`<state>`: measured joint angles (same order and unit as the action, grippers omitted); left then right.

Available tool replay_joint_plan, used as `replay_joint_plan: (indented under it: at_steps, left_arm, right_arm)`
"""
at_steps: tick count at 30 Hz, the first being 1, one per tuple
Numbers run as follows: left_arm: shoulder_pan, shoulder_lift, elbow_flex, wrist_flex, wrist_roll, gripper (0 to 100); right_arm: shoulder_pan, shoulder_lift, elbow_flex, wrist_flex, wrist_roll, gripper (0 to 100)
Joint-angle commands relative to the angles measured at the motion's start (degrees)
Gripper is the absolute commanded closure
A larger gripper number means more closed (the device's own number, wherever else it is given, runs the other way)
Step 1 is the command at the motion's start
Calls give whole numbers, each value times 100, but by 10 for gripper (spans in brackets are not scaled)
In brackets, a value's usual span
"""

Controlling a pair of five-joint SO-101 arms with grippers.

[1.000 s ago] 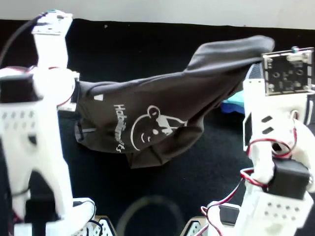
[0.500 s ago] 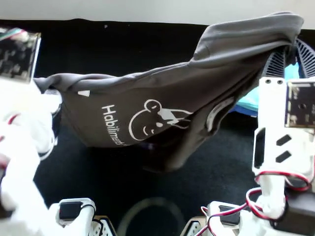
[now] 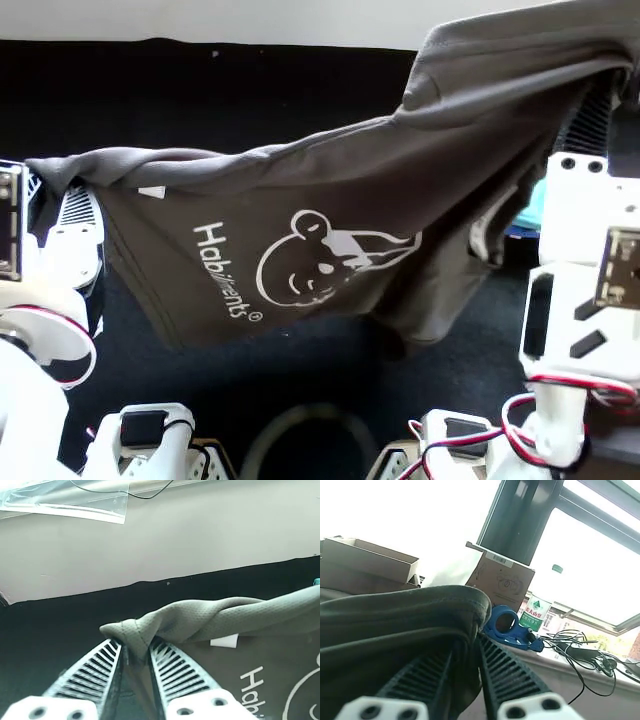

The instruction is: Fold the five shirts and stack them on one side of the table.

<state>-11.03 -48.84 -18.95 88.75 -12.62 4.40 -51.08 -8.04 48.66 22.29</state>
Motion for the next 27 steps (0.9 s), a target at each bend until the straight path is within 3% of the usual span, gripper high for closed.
replay_joint_plan:
  at_steps: [1, 9, 16, 22, 27]
  left_arm:
    - [-92, -13, -110, -141, -35, 991]
    - [-92, -4, 1745, -413, -44, 991]
    - [-321, -4, 4277, -932, -53, 991]
    - [-1086, -4, 5868, -1345, -958, 991]
    - [-1235, -4, 6659, -1363, -1442, 991]
  right_arm:
    - [-13, 75, 233, -145, 9, 992]
    - [-497, 40, 2387, 40, 0, 992]
    - [-1877, 48, 4479, 576, -9, 992]
    - [-2782, 84, 5956, 558, -9, 992]
    - [-3336, 48, 6862, 585, -9, 992]
